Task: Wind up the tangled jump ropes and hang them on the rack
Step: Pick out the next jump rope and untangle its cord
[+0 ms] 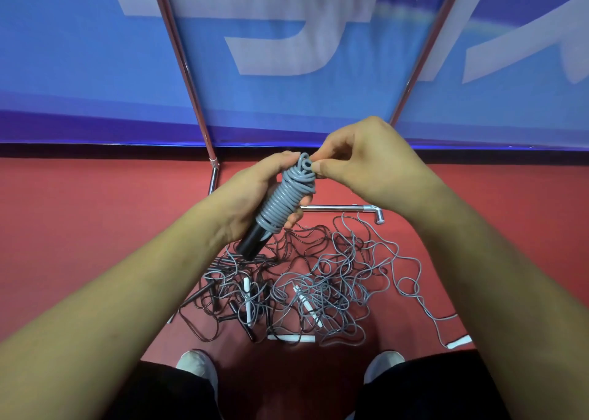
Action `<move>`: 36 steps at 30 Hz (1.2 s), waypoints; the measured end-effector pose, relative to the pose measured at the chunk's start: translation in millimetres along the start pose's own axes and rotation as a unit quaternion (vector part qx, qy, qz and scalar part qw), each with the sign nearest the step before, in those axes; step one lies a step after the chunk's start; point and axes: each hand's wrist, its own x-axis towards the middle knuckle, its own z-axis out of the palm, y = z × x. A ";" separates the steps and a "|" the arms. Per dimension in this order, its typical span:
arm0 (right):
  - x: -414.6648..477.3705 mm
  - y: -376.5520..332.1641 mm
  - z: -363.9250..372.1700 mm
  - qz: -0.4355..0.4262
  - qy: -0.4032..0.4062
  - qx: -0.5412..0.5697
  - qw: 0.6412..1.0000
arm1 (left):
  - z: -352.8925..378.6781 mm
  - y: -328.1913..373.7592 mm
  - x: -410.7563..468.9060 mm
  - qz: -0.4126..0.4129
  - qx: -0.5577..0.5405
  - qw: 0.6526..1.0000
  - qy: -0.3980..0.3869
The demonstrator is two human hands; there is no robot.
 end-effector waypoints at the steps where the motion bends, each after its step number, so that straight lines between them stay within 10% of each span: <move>1: 0.5 -0.2 0.6 0.000 0.001 -0.011 1.000 | 0.2 -0.3 0.5 -0.003 0.002 1.000 -0.002; 24: 4.0 1.3 18.9 -0.008 0.087 0.049 0.995 | -5.3 5.7 -7.6 0.041 -0.052 0.997 -0.047; 36: 3.7 15.1 10.3 -0.013 -0.053 0.122 0.991 | -15.3 9.6 -11.3 0.046 0.142 0.989 0.003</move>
